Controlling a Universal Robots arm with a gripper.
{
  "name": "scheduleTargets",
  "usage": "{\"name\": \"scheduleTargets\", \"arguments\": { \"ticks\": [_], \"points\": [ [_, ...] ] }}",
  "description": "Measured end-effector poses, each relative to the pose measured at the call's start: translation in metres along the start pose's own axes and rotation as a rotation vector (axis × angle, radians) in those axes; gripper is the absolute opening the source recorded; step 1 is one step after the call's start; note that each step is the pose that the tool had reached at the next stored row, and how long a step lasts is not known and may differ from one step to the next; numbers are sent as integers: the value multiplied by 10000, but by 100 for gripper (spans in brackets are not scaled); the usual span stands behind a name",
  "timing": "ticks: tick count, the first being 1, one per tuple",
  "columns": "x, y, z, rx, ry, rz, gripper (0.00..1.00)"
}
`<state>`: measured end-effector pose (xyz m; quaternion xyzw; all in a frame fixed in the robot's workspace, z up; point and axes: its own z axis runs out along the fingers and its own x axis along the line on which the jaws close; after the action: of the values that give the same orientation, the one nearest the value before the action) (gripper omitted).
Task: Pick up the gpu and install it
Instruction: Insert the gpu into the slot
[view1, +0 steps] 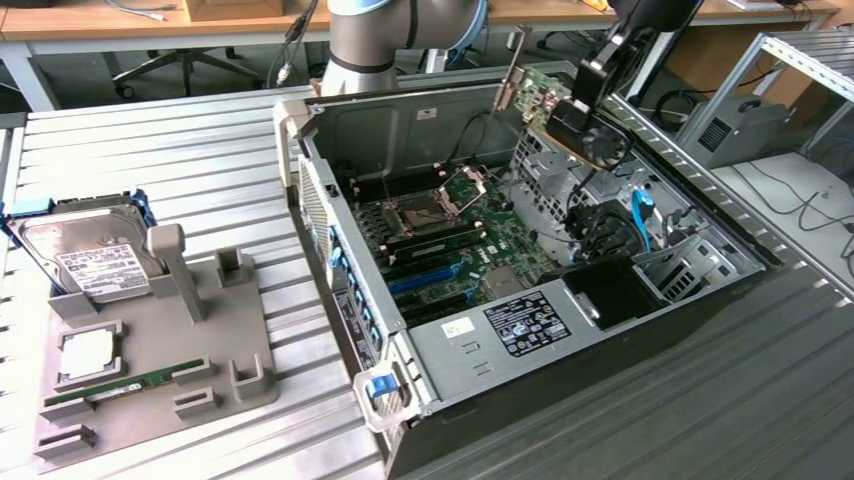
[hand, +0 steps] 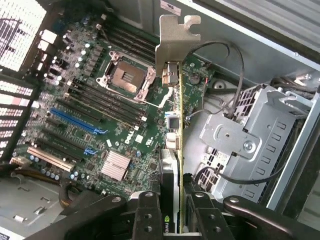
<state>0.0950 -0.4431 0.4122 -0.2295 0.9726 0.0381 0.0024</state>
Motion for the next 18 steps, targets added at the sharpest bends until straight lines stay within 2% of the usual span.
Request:
{"name": "scheduleTargets", "arguments": {
  "ticks": [9, 18],
  "points": [
    [0, 0, 0, -28, 89, -1223, 27],
    [0, 0, 1, -63, 200, -2752, 27]
  ]
}}
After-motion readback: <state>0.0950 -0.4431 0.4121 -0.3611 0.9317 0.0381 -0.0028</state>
